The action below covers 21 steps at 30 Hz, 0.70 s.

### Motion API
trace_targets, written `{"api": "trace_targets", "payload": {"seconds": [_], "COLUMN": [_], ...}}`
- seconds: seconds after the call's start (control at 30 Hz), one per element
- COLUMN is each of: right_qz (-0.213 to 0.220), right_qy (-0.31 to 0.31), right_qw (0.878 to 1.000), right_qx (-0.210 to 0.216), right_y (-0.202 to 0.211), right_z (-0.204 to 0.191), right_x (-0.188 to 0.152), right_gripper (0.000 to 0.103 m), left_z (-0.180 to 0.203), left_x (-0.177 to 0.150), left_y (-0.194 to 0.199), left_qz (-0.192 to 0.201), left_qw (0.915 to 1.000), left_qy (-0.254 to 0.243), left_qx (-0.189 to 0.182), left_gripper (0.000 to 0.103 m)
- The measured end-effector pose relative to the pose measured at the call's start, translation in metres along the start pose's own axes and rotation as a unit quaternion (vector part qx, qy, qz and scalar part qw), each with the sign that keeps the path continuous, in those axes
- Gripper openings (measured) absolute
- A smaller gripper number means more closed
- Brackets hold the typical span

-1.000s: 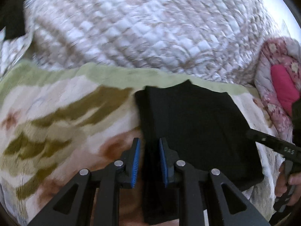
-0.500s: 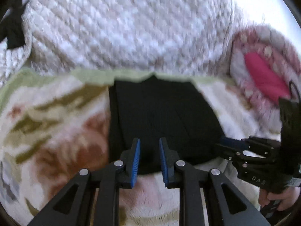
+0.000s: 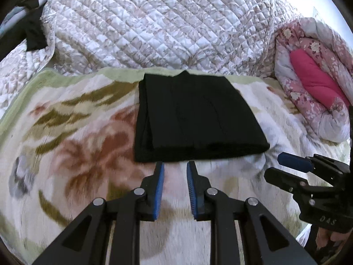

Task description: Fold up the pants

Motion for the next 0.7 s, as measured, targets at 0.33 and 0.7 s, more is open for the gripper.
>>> {"api": "trace_targets", "payload": {"seconds": [0.33,0.7], "right_qz": [-0.019,-0.023], "right_qy": [-0.001,-0.004], "right_qw": [1.000,0.999], "right_qx": [-0.019,-0.023], "right_y": [-0.015,-0.030], "right_z": [0.003,0.007], "right_x": [-0.015,-0.020], "right_gripper": [0.049,0.057], "left_z": [-0.004,-0.005], "left_x": [-0.031,-0.035], "left_y": [-0.010,-0.022], "left_qz": [-0.024,-0.022], "left_qw": [0.9996,0.9995], "left_qy": [0.003,-0.004], "left_qx": [0.015,0.021], "left_gripper": [0.025,0.036]}}
Point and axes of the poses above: each gripper's, at about its wrist camera, not at the fingertips, and y roughly against the way its jaws point, z to its right, x to its top, the point moved 6 cm from there along -y, roughly the way its jaws point, and after that the axes turned 3 degrees about x, right-handed, at the moved point
